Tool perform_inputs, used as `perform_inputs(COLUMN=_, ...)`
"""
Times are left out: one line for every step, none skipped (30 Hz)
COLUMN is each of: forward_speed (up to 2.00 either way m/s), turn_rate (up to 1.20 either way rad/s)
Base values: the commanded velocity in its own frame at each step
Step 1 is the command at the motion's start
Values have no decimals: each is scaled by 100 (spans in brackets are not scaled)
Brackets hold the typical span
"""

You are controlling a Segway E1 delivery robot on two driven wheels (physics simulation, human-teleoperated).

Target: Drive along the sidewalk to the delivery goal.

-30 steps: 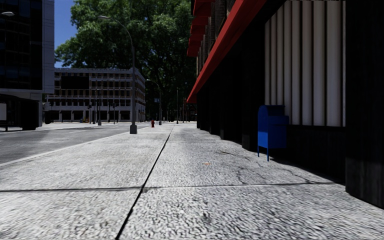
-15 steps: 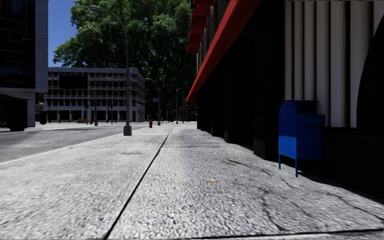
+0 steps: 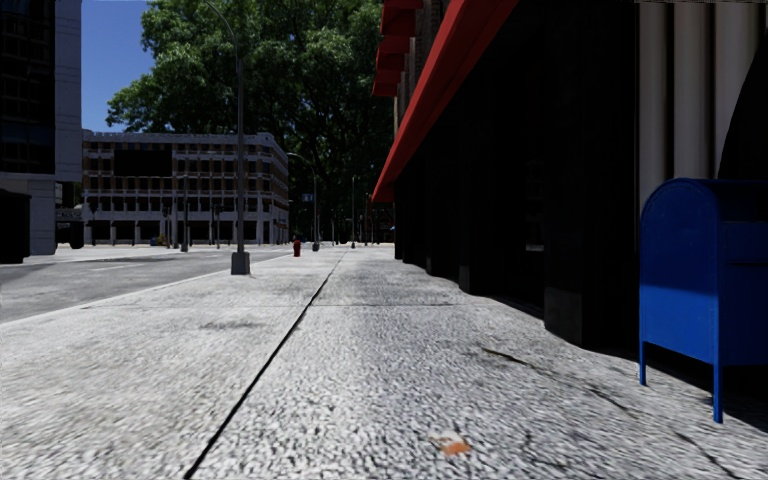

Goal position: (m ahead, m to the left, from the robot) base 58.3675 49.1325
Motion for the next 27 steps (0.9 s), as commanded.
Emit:
perform_inputs(forward_speed=200, turn_rate=22)
perform_inputs(forward_speed=200, turn_rate=25)
perform_inputs(forward_speed=200, turn_rate=26)
perform_inputs(forward_speed=200, turn_rate=26)
perform_inputs(forward_speed=200, turn_rate=26)
perform_inputs(forward_speed=200, turn_rate=26)
perform_inputs(forward_speed=200, turn_rate=0)
perform_inputs(forward_speed=200, turn_rate=0)
perform_inputs(forward_speed=200, turn_rate=0)
perform_inputs(forward_speed=200, turn_rate=0)
perform_inputs(forward_speed=200, turn_rate=0)
perform_inputs(forward_speed=200, turn_rate=0)
perform_inputs(forward_speed=200, turn_rate=0)
perform_inputs(forward_speed=200, turn_rate=0)
perform_inputs(forward_speed=200, turn_rate=0)
perform_inputs(forward_speed=200, turn_rate=0)
perform_inputs(forward_speed=200, turn_rate=0)
perform_inputs(forward_speed=200, turn_rate=0)
perform_inputs(forward_speed=200, turn_rate=0)
perform_inputs(forward_speed=200, turn_rate=0)
perform_inputs(forward_speed=200, turn_rate=0)
perform_inputs(forward_speed=200, turn_rate=0)
perform_inputs(forward_speed=200, turn_rate=0)
perform_inputs(forward_speed=200, turn_rate=0)
perform_inputs(forward_speed=200, turn_rate=0)
perform_inputs(forward_speed=200, turn_rate=0)
perform_inputs(forward_speed=200, turn_rate=0)
